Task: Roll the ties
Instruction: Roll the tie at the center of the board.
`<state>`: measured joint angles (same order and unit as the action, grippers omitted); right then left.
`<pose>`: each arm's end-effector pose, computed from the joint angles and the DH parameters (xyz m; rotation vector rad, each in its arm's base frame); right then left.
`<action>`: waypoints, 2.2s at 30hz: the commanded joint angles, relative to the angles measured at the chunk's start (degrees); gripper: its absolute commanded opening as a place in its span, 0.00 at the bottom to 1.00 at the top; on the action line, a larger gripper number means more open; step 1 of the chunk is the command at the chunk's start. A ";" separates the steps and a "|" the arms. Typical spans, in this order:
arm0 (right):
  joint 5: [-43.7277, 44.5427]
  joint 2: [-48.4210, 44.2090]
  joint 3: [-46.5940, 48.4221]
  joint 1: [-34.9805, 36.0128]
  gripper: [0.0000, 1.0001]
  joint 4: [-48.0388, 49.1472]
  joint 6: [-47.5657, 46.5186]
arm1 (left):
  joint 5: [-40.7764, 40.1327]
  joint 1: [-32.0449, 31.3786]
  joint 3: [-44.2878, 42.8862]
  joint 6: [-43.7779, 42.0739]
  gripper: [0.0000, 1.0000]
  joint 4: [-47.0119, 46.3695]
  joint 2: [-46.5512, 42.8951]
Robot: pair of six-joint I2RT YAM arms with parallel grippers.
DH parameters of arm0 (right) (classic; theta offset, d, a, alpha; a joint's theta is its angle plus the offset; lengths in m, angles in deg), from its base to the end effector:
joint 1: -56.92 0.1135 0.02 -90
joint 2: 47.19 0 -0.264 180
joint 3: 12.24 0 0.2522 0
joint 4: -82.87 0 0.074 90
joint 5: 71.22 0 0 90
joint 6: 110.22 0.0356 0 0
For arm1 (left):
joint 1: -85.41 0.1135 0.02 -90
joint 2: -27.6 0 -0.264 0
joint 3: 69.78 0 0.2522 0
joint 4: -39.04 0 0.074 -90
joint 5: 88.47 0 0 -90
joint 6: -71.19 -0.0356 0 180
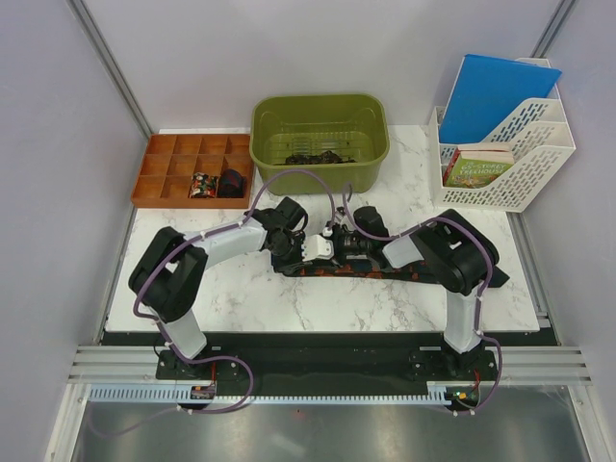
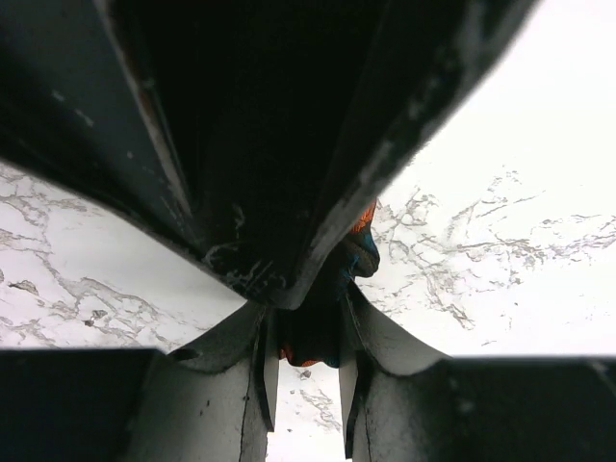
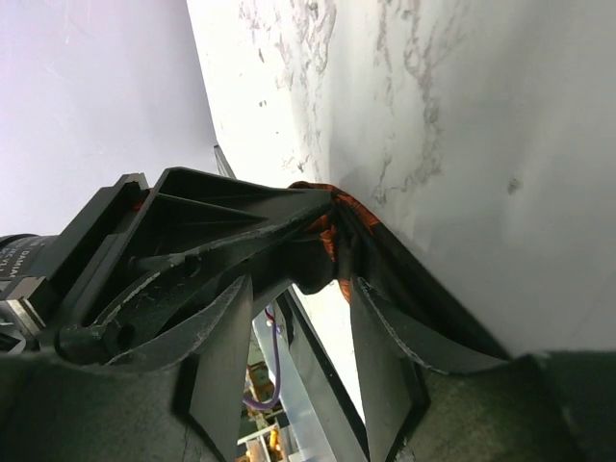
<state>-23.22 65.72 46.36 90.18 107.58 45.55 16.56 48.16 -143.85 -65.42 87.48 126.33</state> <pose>0.2857 0.2158 0.1022 0.1589 2.4835 1.6804 0.2498 -0.2015 0.1655 1.9175 2.0525 -0.3352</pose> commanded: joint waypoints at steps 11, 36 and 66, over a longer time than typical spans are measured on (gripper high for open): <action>1.66 4.07 1.83 2.07 0.50 3.88 3.83 | -0.79 0.08 -2.70 -0.68 0.12 2.59 2.25; -1.68 11.72 -0.10 -0.47 0.00 10.20 0.23 | 25.49 17.83 5.10 9.88 0.63 -10.41 -7.58; 0.42 13.57 -0.72 -0.38 0.00 5.47 -4.87 | 34.26 22.05 2.39 29.20 0.71 -3.03 -8.22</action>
<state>-28.75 76.38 47.30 89.61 121.83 47.43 45.43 70.54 -140.73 -50.10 83.13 118.42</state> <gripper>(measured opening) 0.018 0.694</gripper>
